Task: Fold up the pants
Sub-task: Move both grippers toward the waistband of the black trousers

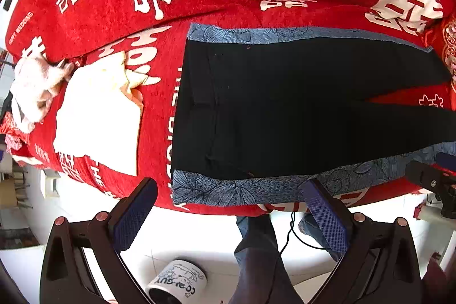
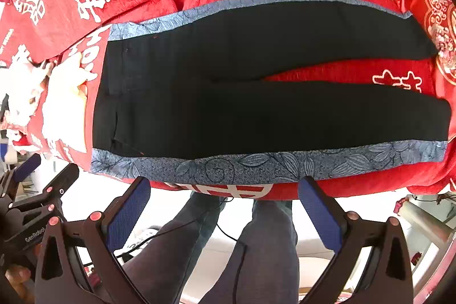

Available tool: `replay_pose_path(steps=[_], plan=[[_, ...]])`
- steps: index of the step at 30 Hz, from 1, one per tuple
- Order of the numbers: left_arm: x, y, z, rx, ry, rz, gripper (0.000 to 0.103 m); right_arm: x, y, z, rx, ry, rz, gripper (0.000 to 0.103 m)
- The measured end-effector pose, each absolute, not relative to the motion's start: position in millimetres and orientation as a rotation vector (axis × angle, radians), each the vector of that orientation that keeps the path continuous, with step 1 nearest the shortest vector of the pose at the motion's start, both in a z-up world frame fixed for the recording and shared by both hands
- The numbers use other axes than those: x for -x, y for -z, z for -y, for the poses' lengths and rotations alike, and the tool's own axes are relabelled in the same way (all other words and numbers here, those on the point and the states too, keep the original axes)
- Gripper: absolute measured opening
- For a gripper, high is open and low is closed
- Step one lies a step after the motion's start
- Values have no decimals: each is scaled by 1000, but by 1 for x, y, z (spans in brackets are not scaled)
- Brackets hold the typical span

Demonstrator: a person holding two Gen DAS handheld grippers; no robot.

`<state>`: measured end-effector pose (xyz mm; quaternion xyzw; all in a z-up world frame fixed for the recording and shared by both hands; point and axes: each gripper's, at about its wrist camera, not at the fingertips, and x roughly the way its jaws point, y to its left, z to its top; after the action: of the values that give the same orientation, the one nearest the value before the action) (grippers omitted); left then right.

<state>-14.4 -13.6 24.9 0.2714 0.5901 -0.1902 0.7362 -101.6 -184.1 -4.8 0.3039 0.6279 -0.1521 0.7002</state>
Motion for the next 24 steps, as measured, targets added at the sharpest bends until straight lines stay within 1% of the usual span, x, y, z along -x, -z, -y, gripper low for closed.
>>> replay_pose_path(steps=[10,16,21,24], plan=[[28,-16,17,-506,321,-1352,103,121,14,206,-674,263,-1422,103],[37,-9,8,-420,252,-1400,103,144,21,223,-805,188,-1409,103],[41,-3,1,-434,271,-1420,103,155,22,228,-945,153,-1348,103],[40,4,-2,-450,294,-1396,103,157,29,222,-970,172,-1334,103]])
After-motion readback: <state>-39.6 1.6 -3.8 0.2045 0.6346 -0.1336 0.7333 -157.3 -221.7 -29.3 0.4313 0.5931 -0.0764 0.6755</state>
